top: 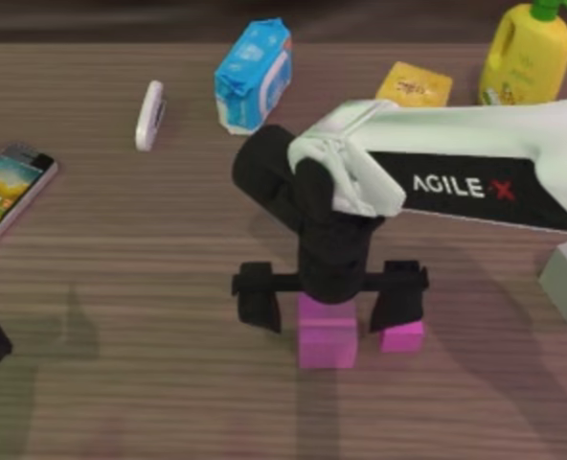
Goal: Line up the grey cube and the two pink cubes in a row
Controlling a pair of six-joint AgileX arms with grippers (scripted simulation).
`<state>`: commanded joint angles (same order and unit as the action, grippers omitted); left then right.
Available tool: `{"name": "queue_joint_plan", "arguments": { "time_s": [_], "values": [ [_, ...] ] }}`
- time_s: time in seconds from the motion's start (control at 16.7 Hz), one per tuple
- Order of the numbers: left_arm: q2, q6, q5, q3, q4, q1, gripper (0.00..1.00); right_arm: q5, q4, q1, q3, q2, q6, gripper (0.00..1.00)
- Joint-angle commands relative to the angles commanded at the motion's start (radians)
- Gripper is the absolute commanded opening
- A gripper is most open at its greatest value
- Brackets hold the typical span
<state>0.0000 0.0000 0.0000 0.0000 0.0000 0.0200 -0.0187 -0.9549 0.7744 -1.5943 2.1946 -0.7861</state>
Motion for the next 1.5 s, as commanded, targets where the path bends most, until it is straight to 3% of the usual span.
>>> {"name": "queue_joint_plan", "arguments": {
  "time_s": [0.36,0.84,1.08,1.5],
  "values": [
    [0.000,0.000,0.000,0.000,0.000,0.000,1.00,0.001,-0.206,0.009,-0.136,-0.062,0.000,1.00],
    [0.000,0.000,0.000,0.000,0.000,0.000,1.00,0.001,-0.217,-0.023,-0.136,-0.078,0.038,1.00],
    [0.000,0.000,0.000,0.000,0.000,0.000,1.00,0.004,-0.202,-0.157,-0.075,-0.116,0.233,1.00],
    [0.000,0.000,0.000,0.000,0.000,0.000,1.00,0.013,-0.153,-0.515,0.105,-0.233,0.819,1.00]
  ]
}}
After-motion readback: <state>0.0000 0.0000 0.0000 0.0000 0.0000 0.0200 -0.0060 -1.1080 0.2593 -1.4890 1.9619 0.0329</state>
